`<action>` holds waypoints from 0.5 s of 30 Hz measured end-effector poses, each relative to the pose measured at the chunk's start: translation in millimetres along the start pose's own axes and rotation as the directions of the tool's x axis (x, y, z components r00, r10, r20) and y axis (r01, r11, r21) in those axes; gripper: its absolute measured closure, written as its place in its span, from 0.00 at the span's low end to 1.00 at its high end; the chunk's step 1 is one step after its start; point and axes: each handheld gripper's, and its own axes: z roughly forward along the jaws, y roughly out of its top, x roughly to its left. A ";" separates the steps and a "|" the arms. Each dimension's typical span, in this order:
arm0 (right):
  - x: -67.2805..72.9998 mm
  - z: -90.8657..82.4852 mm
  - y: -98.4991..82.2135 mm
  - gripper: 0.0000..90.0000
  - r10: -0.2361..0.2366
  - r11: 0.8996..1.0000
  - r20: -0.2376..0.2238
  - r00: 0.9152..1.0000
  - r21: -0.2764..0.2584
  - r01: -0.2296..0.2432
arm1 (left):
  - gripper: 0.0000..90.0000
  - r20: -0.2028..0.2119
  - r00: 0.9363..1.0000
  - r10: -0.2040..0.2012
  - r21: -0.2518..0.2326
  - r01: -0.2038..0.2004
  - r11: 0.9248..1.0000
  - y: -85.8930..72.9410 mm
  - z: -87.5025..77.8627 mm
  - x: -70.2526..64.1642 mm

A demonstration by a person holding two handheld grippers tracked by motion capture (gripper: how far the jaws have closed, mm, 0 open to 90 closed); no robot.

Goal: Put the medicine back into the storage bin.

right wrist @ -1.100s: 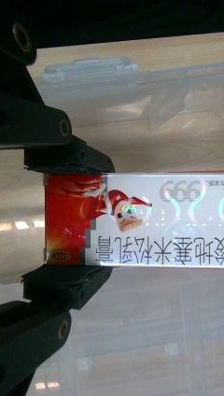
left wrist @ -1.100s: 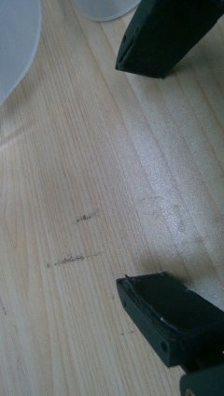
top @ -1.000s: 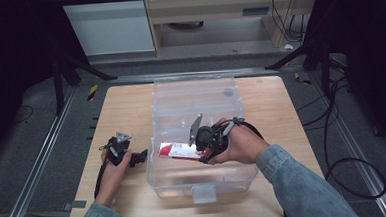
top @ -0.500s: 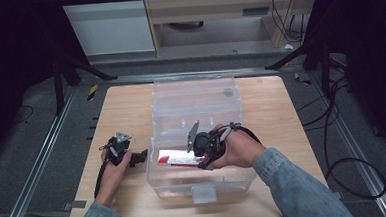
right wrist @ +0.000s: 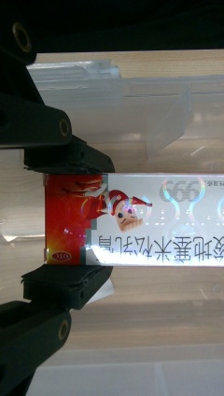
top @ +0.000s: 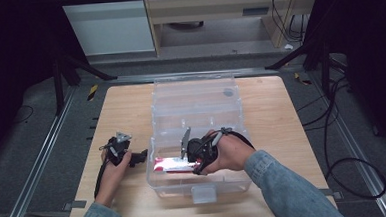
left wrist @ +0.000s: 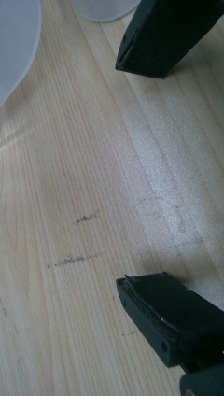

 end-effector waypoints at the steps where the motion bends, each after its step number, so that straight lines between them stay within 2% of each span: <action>1: 0.5 1.2 1.3 0.57 -0.003 1.000 -0.003 1.000 0.009 0.003 | 0.00 0.000 1.000 0.000 0.000 0.000 1.000 0.0 0.0 0.0; 9: 0.2 13.0 10.0 0.57 -0.014 1.000 -0.016 1.000 0.010 0.014 | 0.00 0.001 1.000 0.000 0.001 0.000 1.000 0.0 0.0 0.0; 12: -1.0 17.2 12.1 0.57 -0.022 0.999 -0.016 1.000 0.026 0.022 | 0.00 0.001 1.000 0.001 0.001 -0.001 1.000 0.0 0.0 0.1; 15: -1.9 20.5 11.0 0.57 -0.011 1.000 -0.021 1.000 0.023 0.012 | 0.00 0.000 1.000 0.000 0.000 0.000 1.000 0.0 0.0 0.0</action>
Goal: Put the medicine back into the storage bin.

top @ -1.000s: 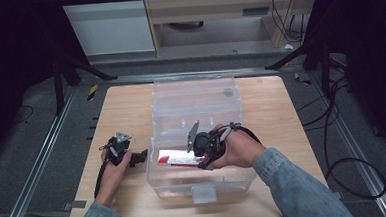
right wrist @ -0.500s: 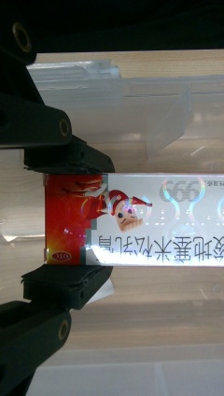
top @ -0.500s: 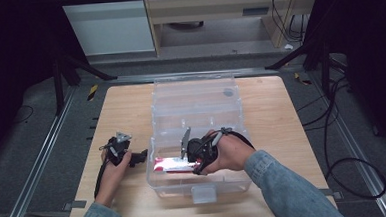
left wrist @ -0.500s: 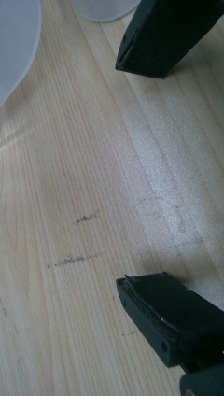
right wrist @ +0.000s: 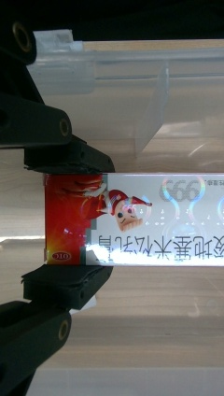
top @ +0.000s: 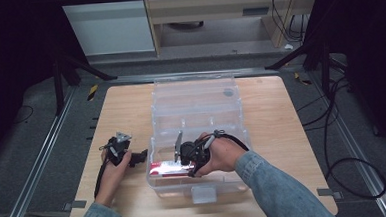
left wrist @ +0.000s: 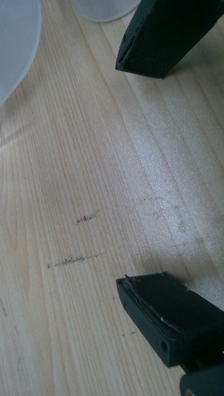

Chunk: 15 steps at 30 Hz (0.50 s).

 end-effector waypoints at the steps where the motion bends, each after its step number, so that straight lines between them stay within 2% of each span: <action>1: -0.1 1.2 -0.4 0.57 0.000 1.000 -0.004 1.000 0.000 0.000 | 0.00 0.000 1.000 0.000 0.000 0.000 1.000 0.0 0.0 0.0; 15: -1.0 16.5 -1.9 0.57 -0.001 1.000 -0.004 1.000 0.026 0.002 | 0.00 0.000 1.000 0.000 0.000 0.000 1.000 0.0 0.0 0.0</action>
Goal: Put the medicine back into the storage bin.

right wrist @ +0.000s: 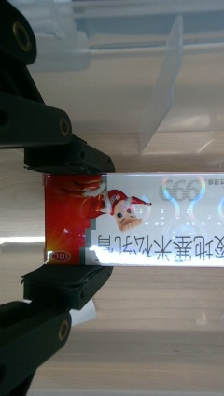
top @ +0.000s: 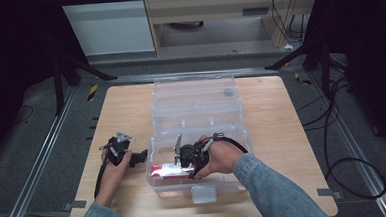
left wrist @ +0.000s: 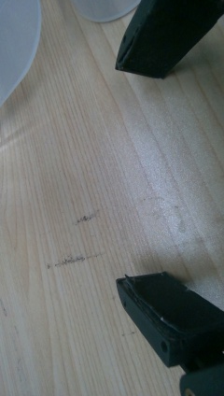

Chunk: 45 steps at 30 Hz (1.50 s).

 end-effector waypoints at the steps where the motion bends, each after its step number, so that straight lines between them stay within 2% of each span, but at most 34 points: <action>1: 0.4 1.0 -0.3 0.57 0.007 1.000 0.000 1.000 0.006 -0.007 | 0.00 0.000 1.000 0.000 0.000 0.000 1.000 0.0 0.0 0.0; 9: -0.5 10.1 -1.1 0.57 -0.003 1.000 -0.007 1.000 0.016 0.003 | 0.00 0.000 1.000 0.000 0.000 0.000 1.000 0.0 0.0 0.0; 28: -3.5 36.4 -3.0 0.57 0.018 0.998 -0.042 0.999 0.059 -0.016 | 0.00 0.000 1.000 -0.002 0.000 0.002 1.000 0.0 0.0 -0.1; 45: -4.1 42.5 -4.3 0.55 0.038 0.997 -0.047 0.998 0.067 -0.035 | 0.00 0.000 1.000 0.000 0.002 0.000 1.000 0.0 -0.1 0.0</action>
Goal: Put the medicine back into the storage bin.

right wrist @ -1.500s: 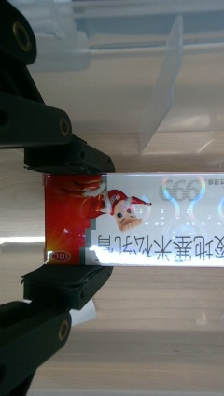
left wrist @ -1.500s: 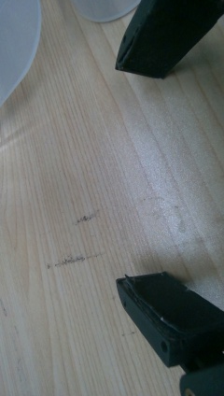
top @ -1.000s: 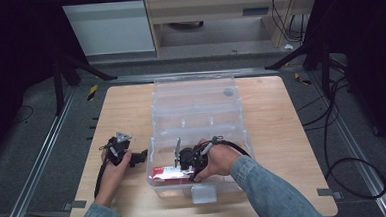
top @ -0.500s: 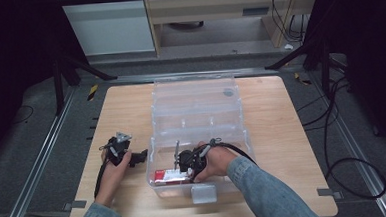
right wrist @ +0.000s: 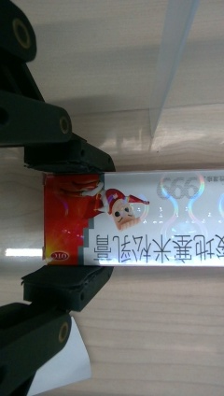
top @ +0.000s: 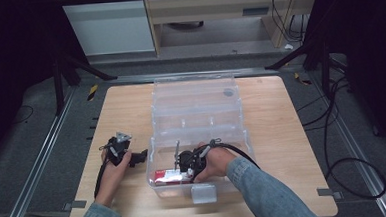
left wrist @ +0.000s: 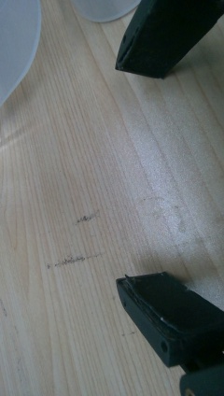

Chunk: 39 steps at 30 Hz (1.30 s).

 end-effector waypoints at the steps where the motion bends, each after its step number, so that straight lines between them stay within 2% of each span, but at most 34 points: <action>1: -0.1 -0.1 0.0 0.55 0.002 1.000 -0.001 1.000 -0.001 -0.002 | 0.00 0.000 1.000 0.000 0.000 0.000 1.000 0.0 0.0 0.0; 7: 0.1 -2.9 -0.7 0.50 0.003 1.000 0.006 1.000 -0.008 -0.003 | 0.00 0.000 1.000 -0.002 -0.002 0.002 1.000 0.0 0.1 -0.1; 20: 2.0 -26.6 -9.0 0.55 0.016 0.997 0.045 0.999 -0.072 -0.013 | 0.00 0.002 1.000 0.001 -0.002 -0.001 1.000 0.0 0.1 -0.2; 31: 3.9 -39.6 -14.2 0.58 0.020 0.995 0.062 0.998 -0.101 -0.014 | 0.00 0.003 1.000 0.002 -0.002 -0.002 1.000 0.0 0.1 -0.1; 39: 7.5 -58.9 -21.7 0.59 0.068 0.987 0.098 0.993 -0.153 -0.052 | 0.00 0.012 1.000 0.012 -0.004 -0.011 1.000 -0.3 -0.1 -0.1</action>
